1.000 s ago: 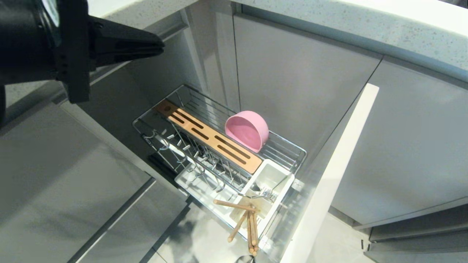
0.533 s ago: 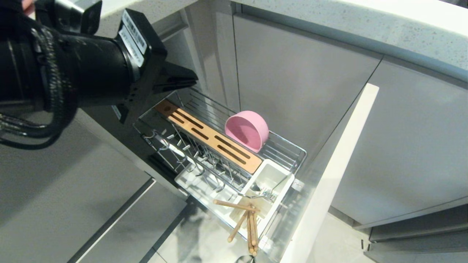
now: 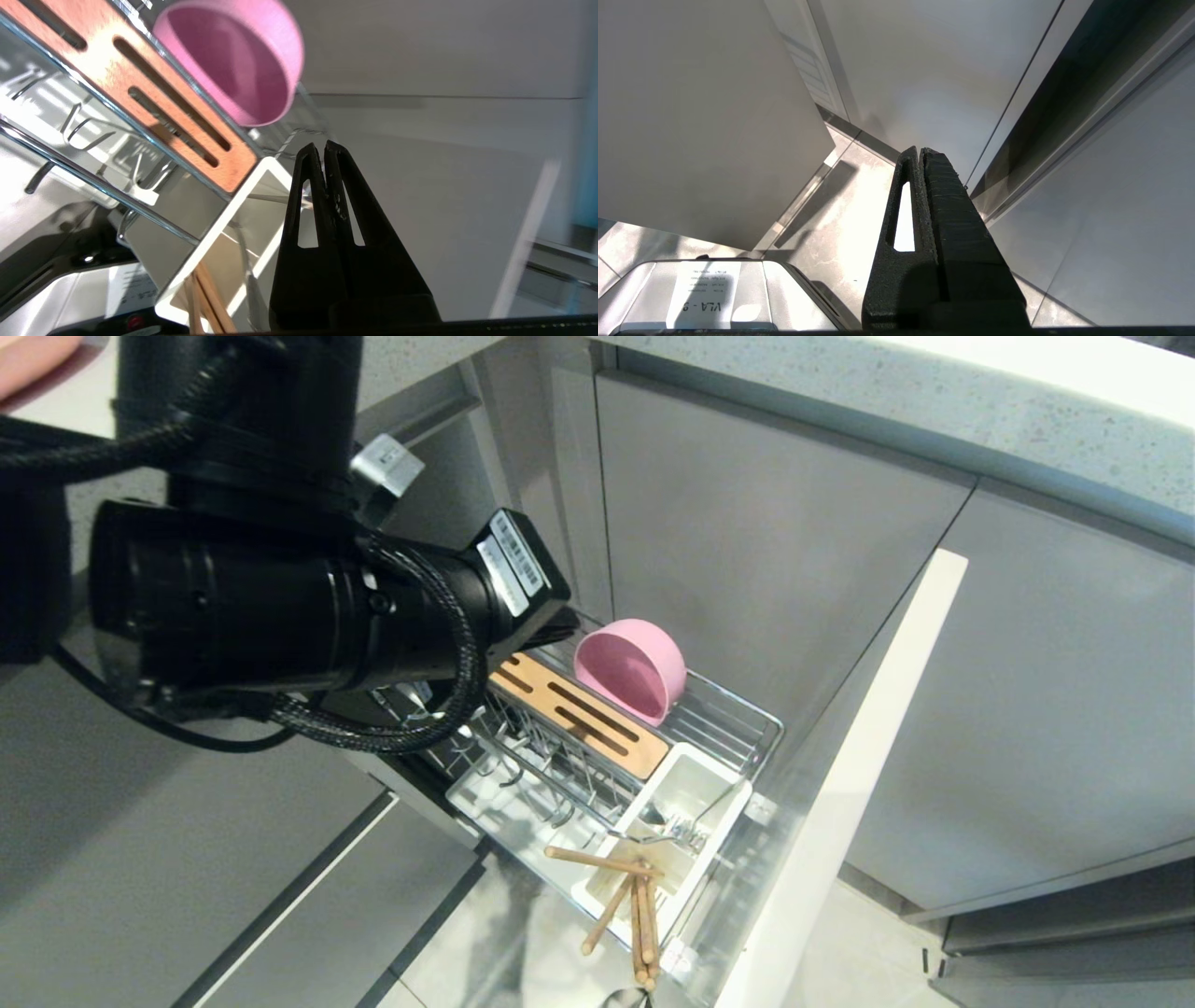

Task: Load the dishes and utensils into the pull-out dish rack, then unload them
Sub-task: Take the bowl out of the cupboard

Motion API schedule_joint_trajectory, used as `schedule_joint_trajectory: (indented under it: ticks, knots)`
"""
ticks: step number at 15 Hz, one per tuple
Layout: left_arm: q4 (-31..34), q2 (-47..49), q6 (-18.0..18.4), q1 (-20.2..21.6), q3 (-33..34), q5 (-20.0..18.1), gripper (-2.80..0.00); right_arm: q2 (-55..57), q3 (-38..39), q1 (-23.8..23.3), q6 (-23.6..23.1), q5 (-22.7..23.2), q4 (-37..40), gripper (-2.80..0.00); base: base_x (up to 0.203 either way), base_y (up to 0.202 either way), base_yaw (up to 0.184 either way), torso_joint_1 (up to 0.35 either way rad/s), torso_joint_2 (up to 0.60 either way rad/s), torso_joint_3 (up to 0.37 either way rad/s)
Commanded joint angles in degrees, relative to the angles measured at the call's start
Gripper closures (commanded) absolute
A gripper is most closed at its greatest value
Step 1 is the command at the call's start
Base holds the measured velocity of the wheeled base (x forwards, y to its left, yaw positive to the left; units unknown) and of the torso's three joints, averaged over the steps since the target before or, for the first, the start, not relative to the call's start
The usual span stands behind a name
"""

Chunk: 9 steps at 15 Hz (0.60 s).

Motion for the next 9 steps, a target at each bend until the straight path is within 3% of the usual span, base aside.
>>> schedule_joint_trajectory:
  ticks: [1, 9]
  knots:
    - [-0.08, 3.13, -0.33, -0.07, 0.52, 0.2, 0.0, 0.0, 0.09, 0.02, 0.01, 0.01, -0.01, 0.0, 0.0, 0.0, 0.0, 0.0, 0.0, 0.0]
    - [-9.13, 8.09, -0.16, 0.58, 5.02, -0.12, 0.0, 0.0, 0.09, 0.02, 0.01, 0.01, -0.01, 0.0, 0.0, 0.0, 0.0, 0.0, 0.0, 0.0]
